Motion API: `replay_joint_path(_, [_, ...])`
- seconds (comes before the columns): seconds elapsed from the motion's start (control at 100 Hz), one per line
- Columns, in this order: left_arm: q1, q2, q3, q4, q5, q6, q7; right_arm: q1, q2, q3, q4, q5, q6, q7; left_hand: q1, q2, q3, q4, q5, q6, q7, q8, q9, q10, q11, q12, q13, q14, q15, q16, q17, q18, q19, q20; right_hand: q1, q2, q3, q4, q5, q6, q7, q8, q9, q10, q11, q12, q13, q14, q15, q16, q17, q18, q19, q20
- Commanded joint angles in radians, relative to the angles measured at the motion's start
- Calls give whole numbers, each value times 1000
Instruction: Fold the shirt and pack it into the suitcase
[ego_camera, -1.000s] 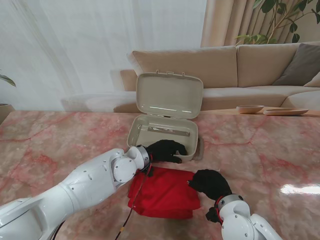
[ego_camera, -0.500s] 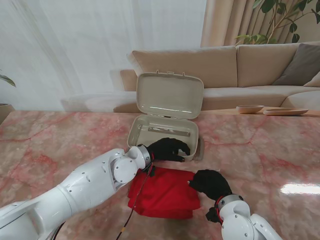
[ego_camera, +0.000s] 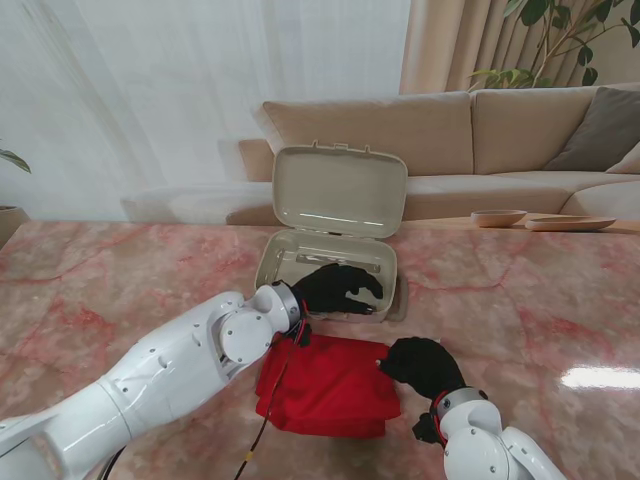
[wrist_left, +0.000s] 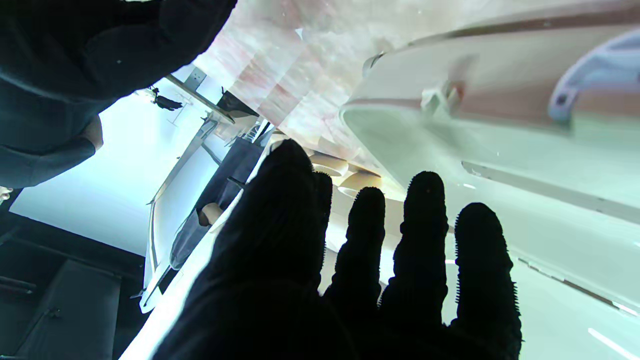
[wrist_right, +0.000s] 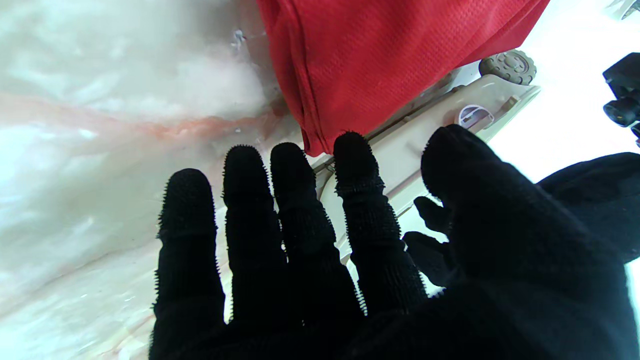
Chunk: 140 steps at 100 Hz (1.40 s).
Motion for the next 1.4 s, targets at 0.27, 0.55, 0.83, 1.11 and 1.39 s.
replay_joint_path(0.27, [222,129,-245,-331,94,118,-150,16,-7,-32,-7,-27,-33,-33,-4,81,-106,26,-23,-8,-59,25,-38,31,-36,-17,-40,44,-35,-12,-35,23,-42,-33,-25,-26,15,-17,-3,-5,-14,-1,-23,-9,-8,4,-4,-16,11,-6,6,-6,7,20])
replay_joint_path(0.55, [458,179,-462,-529,202,140,-233,62,-8,-91,23,-92,-43,-80,-120,136,-121,40,-33,113,-219,-30,-45,64,-76,-17,-61,81,-54,-10,-49,35,-63,-28,-44,-95,95,0,-66,24,-155,89,-122,-4,-4,-17,-54,-29,4,-19,-11,-26,-6,4])
replay_joint_path(0.83, [567,202,-538,-607,237,126,-306,94,-3,-140,39,-132,-42,-80,-265,98,-123,38,-30,196,-365,-63,-83,88,-133,-31,-102,85,-120,-52,-77,26,-148,-59,-53,-213,173,-35,-120,50,-214,97,-188,6,-11,-32,-106,-33,-12,-34,-32,-51,-41,-13])
replay_joint_path(1.11, [590,204,-514,-603,276,131,-291,101,4,-164,44,-157,-38,-61,-276,87,-119,38,-27,199,-404,-60,-99,85,-141,-34,-121,78,-137,-65,-92,15,-179,-82,-96,-243,181,-50,-134,62,-238,88,-214,13,-35,-45,-138,-30,-31,-45,-52,-53,-73,-29])
replay_joint_path(1.39, [591,206,-474,-571,313,112,-268,102,10,-176,49,-168,-35,-37,-268,89,-117,38,-14,193,-407,-52,-91,81,-135,-32,-116,78,-143,-69,-94,20,-177,-83,-125,-250,173,-61,-137,67,-253,81,-221,11,-51,-55,-153,-32,-46,-56,-61,-51,-91,-35])
